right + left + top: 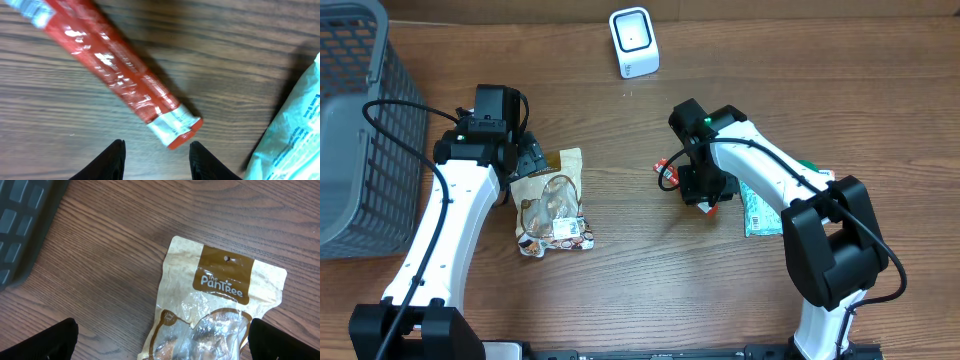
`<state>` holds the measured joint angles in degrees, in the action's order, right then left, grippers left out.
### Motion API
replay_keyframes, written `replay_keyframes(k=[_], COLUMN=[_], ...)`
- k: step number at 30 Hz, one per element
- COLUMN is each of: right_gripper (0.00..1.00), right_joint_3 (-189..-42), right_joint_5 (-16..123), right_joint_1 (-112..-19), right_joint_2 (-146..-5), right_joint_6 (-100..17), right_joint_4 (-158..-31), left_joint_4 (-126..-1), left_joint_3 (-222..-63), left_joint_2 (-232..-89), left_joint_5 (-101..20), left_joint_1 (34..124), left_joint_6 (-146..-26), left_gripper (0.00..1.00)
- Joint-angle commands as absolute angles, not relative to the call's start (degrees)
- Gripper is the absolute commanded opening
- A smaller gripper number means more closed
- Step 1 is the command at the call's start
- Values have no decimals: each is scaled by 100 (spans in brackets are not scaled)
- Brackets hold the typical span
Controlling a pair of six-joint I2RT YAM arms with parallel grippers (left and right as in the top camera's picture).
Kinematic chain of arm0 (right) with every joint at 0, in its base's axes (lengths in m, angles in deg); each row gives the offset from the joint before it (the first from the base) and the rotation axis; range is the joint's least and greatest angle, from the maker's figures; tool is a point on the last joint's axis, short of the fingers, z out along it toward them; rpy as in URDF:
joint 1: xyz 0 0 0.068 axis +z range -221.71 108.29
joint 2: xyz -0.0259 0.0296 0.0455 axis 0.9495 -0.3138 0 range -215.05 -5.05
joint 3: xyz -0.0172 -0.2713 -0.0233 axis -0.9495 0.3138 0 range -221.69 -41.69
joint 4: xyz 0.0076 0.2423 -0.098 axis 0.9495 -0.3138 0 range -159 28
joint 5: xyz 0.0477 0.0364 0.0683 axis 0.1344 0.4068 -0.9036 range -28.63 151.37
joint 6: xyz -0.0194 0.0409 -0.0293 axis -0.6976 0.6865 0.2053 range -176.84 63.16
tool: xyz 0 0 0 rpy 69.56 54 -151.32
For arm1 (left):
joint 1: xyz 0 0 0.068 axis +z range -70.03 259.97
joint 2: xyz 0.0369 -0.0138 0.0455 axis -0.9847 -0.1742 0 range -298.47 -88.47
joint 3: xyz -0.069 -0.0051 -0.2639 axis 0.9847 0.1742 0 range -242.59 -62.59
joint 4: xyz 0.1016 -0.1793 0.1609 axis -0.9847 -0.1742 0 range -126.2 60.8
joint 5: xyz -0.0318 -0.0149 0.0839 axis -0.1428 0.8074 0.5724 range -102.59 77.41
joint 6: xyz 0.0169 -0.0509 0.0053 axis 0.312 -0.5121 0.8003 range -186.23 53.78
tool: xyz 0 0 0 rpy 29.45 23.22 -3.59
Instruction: Scan the item barcode
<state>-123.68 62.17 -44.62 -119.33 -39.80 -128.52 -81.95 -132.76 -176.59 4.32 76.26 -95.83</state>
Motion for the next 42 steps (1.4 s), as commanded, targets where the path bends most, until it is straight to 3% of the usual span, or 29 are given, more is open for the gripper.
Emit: replay_keyframes(k=[1,20,35,42], right_gripper=[43,41,51,49], right_joint_3=[-12082,-11437,-12093,-12078], right_joint_5=[6164,6166,6169,6173], right_joint_1=[-4606,-4639,-4641,-4720], right_joint_2=[-11929,-11929,-11874,-11885], right_joint_6=[-4044,-4197,-4544,-4826], right_joint_4=[-12673,-11541,-12113,-12074], left_joint_4=[-8208,-8206,-8206,-8206], left_joint_3=[-13372,-13372,-13372,-13372], left_joint_2=[-17545,-17545,-17545,-17545], left_joint_5=[429,429,429,429], left_joint_1=[7620,7620,7620,7620], left_joint_6=[-9537,-9537,-9537,-9537], left_gripper=[100,99,100,100])
